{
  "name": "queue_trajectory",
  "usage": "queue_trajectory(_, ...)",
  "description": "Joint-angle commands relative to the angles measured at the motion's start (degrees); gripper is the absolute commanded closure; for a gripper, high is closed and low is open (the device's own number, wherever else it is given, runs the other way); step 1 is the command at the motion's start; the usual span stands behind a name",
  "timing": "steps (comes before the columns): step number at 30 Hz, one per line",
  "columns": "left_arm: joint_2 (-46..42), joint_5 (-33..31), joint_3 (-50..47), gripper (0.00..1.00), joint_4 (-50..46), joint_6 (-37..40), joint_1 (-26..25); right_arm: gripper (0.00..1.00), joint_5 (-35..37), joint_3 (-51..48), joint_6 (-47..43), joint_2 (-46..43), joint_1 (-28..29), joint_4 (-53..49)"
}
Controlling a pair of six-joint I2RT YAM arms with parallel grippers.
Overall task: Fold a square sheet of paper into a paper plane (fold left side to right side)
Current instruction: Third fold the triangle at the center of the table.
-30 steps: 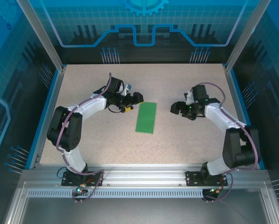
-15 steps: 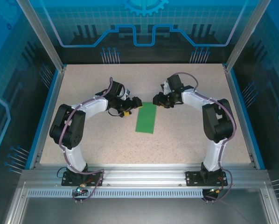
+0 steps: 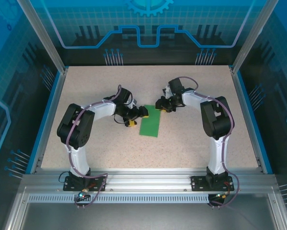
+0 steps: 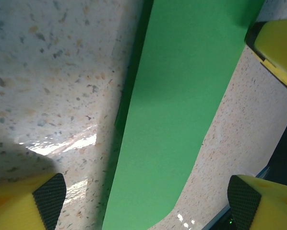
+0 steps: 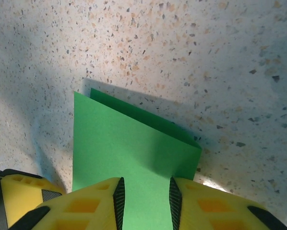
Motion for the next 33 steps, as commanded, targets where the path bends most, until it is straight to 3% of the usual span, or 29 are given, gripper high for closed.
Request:
queue_trajectory(1, 1.35, 2.06, 2.5, 0.09, -2.63, 0.85, -0.88, 0.68, -0.83, 2.11, -0.8, 1.41, 0.99, -0.81)
queue_trajectory(9, 3.2, 2.62, 3.59, 0.11, -3.1, 0.8, -2.25, 0.68, -0.2, 2.13, -1.38, 1.77, 0.99, -1.28)
queue_trajectory(14, 3.56, 2.81, 3.87, 0.18, -2.59, 0.36, -2.91, 0.69, -0.16, 1.91, -1.42, 1.85, 1.09, -1.14)
queue_trajectory(23, 3.84, 2.64, 4.18, 0.42, -2.8, -0.23, -3.29, 0.68, 0.69, 1.64, -2.24, 1.16, 1.08, -0.9)
queue_trajectory(27, 3.77, 2.45, 3.96, 0.58, -2.57, -0.71, -3.43, 0.66, 1.54, 1.48, -3.2, 0.28, 1.1, -0.83)
queue_trajectory(33, 3.91, 2.1, 3.49, 0.81, -1.82, -1.93, -3.81, 0.55, 3.63, -0.93, -4.56, -2.83, 1.13, 1.35)
